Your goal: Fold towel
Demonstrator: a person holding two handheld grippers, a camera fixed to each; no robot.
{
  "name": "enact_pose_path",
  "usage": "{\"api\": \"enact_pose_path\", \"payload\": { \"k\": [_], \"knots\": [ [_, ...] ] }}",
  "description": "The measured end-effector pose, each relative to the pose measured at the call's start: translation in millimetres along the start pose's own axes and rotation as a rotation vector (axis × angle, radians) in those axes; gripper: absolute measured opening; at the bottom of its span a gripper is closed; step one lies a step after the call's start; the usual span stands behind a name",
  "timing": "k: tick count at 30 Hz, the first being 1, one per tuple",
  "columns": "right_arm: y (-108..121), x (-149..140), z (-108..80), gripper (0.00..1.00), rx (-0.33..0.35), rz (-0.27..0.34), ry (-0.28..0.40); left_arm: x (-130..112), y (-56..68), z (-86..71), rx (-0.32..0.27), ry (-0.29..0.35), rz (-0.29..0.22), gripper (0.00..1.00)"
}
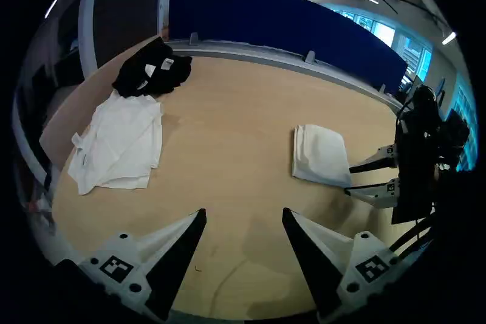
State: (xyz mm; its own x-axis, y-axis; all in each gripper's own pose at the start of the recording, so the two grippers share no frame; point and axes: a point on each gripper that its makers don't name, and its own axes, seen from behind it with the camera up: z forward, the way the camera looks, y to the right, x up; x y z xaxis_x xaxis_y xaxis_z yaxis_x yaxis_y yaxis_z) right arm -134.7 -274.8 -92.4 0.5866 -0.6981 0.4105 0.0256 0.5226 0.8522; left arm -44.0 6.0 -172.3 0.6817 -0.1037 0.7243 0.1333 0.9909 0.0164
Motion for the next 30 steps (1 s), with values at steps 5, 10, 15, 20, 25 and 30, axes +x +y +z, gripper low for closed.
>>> {"api": "enact_pose_path", "payload": {
  "k": [5, 10, 15, 20, 25, 30],
  "knots": [
    [5.5, -7.1, -0.3, 0.75, -0.026, 0.038, -0.007, -0.1, 1.1, 0.1, -0.003, -0.001, 0.005, 0.93],
    [9.8, -10.9, 1.0, 0.71, -0.040, 0.058, -0.015, -0.4, 0.8, -0.9, -0.004, -0.001, 0.008, 0.93],
    [14.5, -18.7, 2.3, 0.67, -0.052, 0.069, -0.029, -0.8, 0.3, -1.2, -0.003, -0.002, 0.009, 0.93],
    [18.4, -24.0, 3.3, 0.59, -0.063, 0.093, -0.033, -0.7, 0.3, -2.2, -0.005, -0.002, 0.011, 0.93],
    [20.2, -26.3, 3.9, 0.46, -0.064, 0.124, -0.030, 0.1, 1.3, -2.0, -0.006, -0.002, 0.013, 0.93],
    [20.7, -28.5, 3.6, 0.33, -0.066, 0.139, -0.028, -1.2, 1.6, 0.0, -0.006, -0.004, 0.013, 0.93]
  ]
}}
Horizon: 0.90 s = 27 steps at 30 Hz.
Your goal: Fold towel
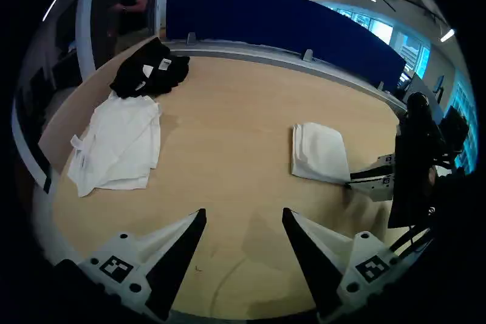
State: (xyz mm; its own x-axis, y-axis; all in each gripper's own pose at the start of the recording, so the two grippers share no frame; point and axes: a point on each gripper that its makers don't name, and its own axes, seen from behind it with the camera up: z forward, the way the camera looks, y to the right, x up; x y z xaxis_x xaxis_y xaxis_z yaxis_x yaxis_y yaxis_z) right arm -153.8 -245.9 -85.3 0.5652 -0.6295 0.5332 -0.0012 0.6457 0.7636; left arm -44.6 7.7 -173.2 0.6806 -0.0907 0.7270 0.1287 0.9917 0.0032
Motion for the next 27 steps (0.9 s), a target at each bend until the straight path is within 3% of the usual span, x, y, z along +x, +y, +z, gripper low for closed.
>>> {"api": "enact_pose_path", "payload": {
  "k": [12, 20, 27],
  "knots": [
    [2.2, 1.2, 0.9, 0.07, 0.009, 0.028, -0.005, 0.0, 0.6, 0.4, 0.003, 0.000, -0.001, 0.93],
    [7.5, 11.2, -4.3, 0.05, -0.001, 0.013, 0.015, 0.4, 2.0, 0.0, 0.000, 0.001, 0.000, 0.93],
    [15.9, 50.7, -22.6, 0.04, -0.019, -0.006, 0.090, 5.9, 4.1, 2.1, -0.008, 0.009, 0.007, 0.93]
  ]
}}
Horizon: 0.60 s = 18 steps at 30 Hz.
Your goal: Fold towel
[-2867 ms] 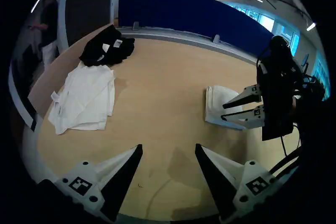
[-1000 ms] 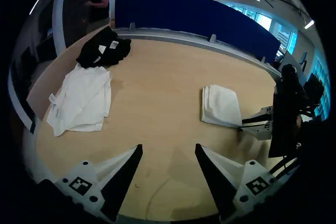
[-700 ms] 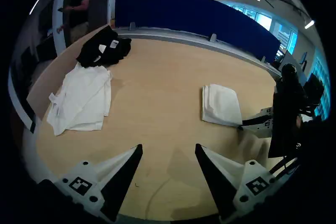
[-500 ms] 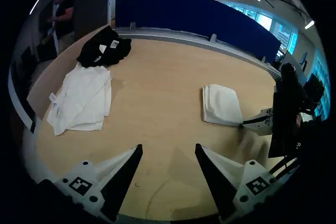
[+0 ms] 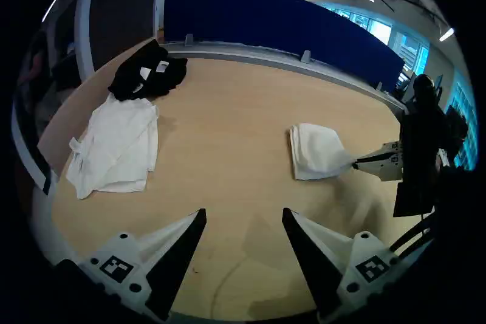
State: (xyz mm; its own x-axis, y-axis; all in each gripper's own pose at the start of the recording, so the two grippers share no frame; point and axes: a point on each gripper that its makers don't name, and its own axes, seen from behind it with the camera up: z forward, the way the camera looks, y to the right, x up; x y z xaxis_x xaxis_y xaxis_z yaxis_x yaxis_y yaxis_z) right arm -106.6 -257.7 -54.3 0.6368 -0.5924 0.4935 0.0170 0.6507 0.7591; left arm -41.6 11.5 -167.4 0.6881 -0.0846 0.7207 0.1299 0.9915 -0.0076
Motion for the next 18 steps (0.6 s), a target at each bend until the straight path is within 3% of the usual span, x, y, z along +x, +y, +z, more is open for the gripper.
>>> {"api": "enact_pose_path", "payload": {
  "k": [9, 18],
  "knots": [
    [11.9, 66.6, -30.8, 0.04, -0.022, -0.040, 0.110, 15.7, 6.5, 0.1, -0.014, 0.025, 0.015, 0.93],
    [21.5, 108.1, -65.1, 0.04, -0.017, -0.074, 0.153, 30.6, 15.8, -0.5, -0.035, 0.047, 0.042, 0.93]
  ]
}}
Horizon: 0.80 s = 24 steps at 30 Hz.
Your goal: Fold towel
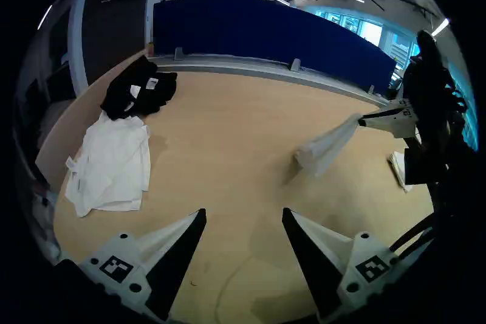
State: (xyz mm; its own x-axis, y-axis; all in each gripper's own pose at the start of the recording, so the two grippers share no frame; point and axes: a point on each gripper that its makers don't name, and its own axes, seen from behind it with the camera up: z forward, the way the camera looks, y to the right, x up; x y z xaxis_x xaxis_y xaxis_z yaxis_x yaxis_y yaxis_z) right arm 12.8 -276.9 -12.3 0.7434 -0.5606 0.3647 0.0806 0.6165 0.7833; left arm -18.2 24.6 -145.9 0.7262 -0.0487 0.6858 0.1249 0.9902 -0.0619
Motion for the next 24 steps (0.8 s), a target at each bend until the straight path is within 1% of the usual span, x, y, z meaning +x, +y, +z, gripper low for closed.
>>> {"api": "enact_pose_path", "payload": {
  "k": [5, 9, 14, 24],
  "knots": [
    [13.7, 14.2, -17.4, 0.04, -0.022, -0.010, 0.019, 6.0, 4.0, 1.1, -0.012, 0.006, 0.012, 0.93],
    [26.7, 17.7, -31.4, 0.04, -0.042, -0.006, 0.024, 10.8, 6.4, 3.3, -0.022, 0.013, 0.020, 0.93],
    [46.3, 14.4, -48.5, 0.04, -0.076, 0.003, 0.024, 15.7, 11.4, 4.7, -0.035, 0.019, 0.029, 0.93],
    [99.0, -0.6, -85.0, 0.04, -0.137, 0.030, 0.014, 26.2, 20.0, 12.2, -0.051, 0.020, 0.061, 0.93]
  ]
}}
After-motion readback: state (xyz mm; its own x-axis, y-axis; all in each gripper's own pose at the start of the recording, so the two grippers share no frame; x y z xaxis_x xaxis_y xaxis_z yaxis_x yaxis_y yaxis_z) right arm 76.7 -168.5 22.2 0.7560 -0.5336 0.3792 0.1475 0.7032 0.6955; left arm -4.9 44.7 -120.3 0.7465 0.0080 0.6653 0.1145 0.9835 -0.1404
